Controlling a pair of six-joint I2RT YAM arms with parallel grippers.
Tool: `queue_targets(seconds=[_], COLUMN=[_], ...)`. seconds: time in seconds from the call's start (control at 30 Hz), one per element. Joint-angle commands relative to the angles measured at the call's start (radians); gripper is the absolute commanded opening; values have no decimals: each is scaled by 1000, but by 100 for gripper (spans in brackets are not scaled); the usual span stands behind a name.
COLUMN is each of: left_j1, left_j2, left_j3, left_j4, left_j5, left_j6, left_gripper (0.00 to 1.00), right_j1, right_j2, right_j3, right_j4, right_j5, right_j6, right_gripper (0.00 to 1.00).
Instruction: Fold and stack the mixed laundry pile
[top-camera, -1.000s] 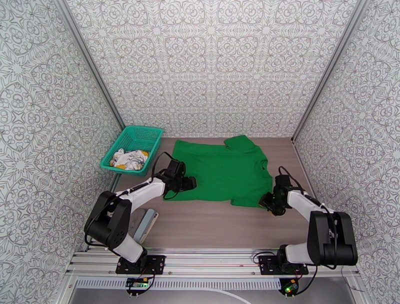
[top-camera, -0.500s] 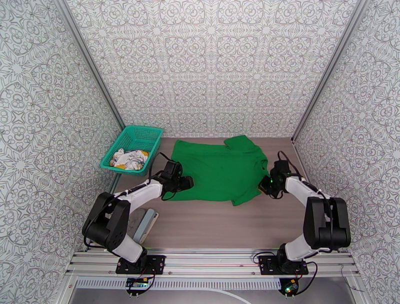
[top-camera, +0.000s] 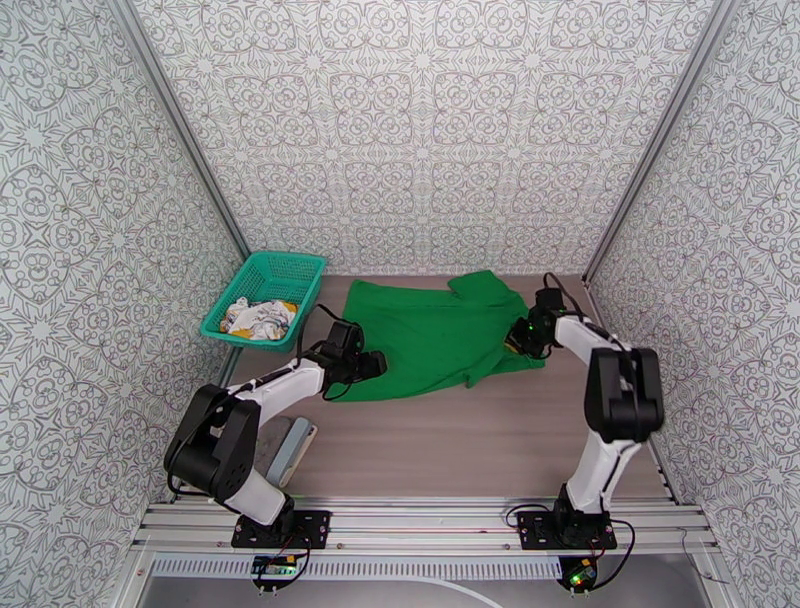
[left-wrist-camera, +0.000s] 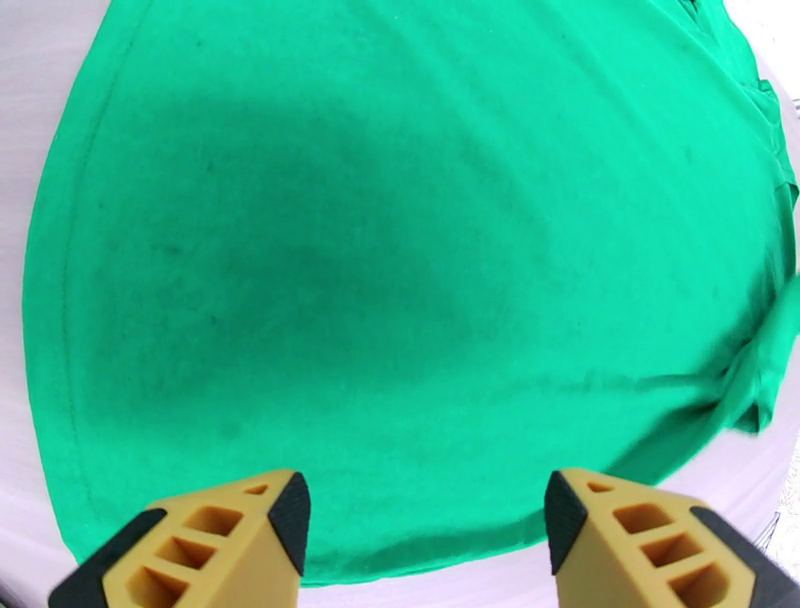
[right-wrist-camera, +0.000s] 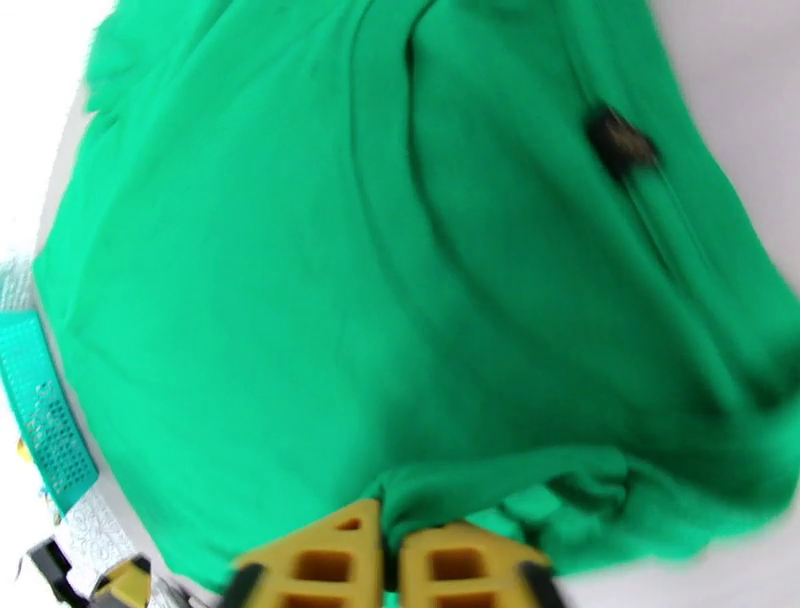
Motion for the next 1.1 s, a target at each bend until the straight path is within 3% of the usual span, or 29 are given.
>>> queue_targets(seconds=[0.0,0.13,0.4,0.53,1.07], left_j1=[7,12,16,18,29], left_j2=[-51,-81,-106,-113,-152], left_j3=[-27,-50,-65,-64,-91], left_j4=[-10,-27,-30,-37,-52], left_j5=[6,-2,-5,-2,-3], left_j6=[-12,-10,-8,-4,1], left_gripper=[67,67,67,67,68], right_j1=[8,7,5,5,15], right_j2=[47,-56,-262,-230,-105], right_j3=[77,50,-150,-181,-133], right_j4=[-37,-47,-30,-46,-60], right_j5=[-22,-4,55,86,96], right_j6=[-4,-24,-71,-121,-151], right_gripper=[41,51,49,35,36])
